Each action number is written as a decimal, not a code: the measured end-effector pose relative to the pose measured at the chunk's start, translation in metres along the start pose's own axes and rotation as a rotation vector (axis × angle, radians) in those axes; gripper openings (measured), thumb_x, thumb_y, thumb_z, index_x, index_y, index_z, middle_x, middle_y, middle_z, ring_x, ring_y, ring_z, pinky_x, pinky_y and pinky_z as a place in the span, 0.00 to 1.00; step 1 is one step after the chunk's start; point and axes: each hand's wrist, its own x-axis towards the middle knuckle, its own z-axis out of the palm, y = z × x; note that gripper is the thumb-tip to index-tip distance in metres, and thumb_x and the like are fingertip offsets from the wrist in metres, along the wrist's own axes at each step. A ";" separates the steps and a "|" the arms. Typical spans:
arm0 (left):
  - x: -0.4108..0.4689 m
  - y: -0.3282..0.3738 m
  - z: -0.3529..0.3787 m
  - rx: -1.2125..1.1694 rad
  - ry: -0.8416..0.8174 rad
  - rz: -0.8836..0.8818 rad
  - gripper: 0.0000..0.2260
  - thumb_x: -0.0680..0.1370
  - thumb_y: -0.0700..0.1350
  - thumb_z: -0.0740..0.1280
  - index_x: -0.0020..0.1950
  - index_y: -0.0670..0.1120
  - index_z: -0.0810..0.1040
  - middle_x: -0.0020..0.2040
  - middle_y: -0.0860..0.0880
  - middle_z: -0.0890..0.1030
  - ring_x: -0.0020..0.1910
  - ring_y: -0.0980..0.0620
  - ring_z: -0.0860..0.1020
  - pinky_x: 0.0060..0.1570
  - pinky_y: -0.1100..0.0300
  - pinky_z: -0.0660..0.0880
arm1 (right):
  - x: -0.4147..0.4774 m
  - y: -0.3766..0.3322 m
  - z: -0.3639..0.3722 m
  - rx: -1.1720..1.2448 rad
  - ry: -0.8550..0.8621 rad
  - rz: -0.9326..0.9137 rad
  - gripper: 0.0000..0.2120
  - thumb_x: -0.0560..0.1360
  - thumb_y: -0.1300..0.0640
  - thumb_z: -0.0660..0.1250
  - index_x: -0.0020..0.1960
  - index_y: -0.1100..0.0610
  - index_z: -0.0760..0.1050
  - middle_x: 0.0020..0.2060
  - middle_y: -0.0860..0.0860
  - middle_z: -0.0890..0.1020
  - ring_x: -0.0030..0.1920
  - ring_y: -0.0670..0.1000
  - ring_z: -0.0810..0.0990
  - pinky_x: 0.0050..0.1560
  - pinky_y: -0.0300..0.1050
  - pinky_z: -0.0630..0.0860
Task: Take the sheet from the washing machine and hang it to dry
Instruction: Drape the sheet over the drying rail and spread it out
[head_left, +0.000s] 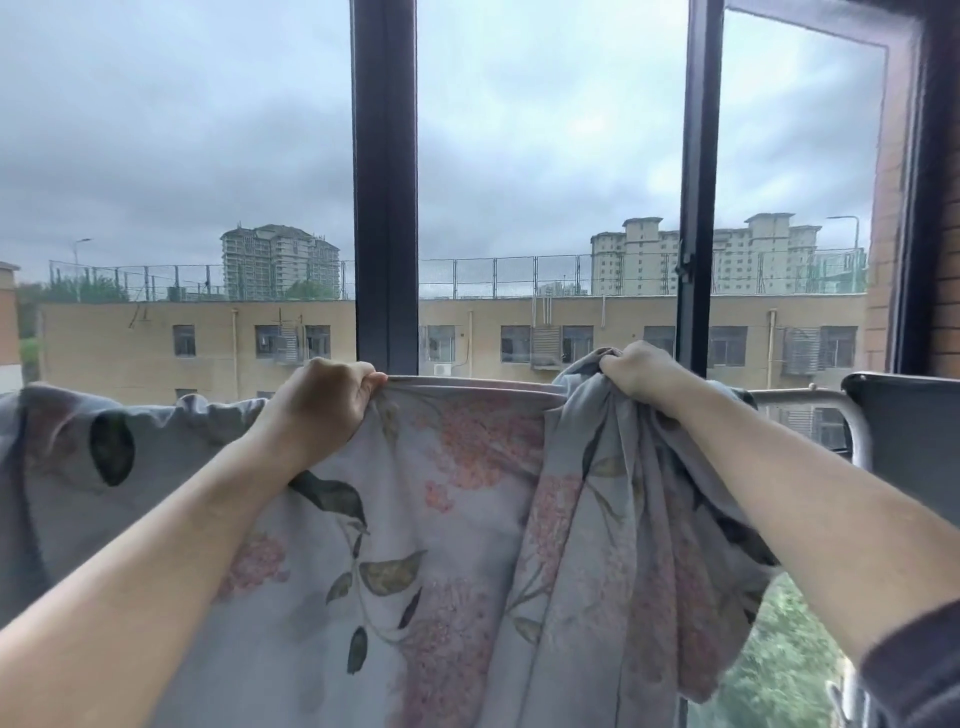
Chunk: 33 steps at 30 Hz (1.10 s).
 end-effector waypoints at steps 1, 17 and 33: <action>-0.001 0.000 0.000 0.003 0.021 0.012 0.13 0.80 0.44 0.61 0.40 0.39 0.78 0.32 0.42 0.80 0.32 0.43 0.78 0.36 0.51 0.77 | 0.001 0.002 -0.002 -0.004 0.001 0.000 0.19 0.78 0.53 0.56 0.60 0.64 0.74 0.60 0.62 0.77 0.59 0.59 0.74 0.51 0.44 0.66; -0.013 -0.009 -0.005 0.092 0.107 0.054 0.10 0.78 0.39 0.64 0.38 0.38 0.80 0.26 0.44 0.77 0.24 0.50 0.71 0.31 0.61 0.67 | 0.014 0.030 -0.005 -0.076 0.020 -0.035 0.12 0.77 0.51 0.55 0.48 0.57 0.72 0.56 0.60 0.78 0.51 0.58 0.74 0.51 0.47 0.69; 0.068 0.168 0.079 0.144 -0.291 -0.003 0.23 0.80 0.60 0.49 0.54 0.48 0.77 0.47 0.47 0.80 0.45 0.47 0.78 0.42 0.54 0.75 | 0.010 0.059 -0.022 -0.187 -0.040 -0.183 0.14 0.76 0.48 0.56 0.47 0.54 0.77 0.50 0.55 0.81 0.48 0.56 0.74 0.48 0.47 0.69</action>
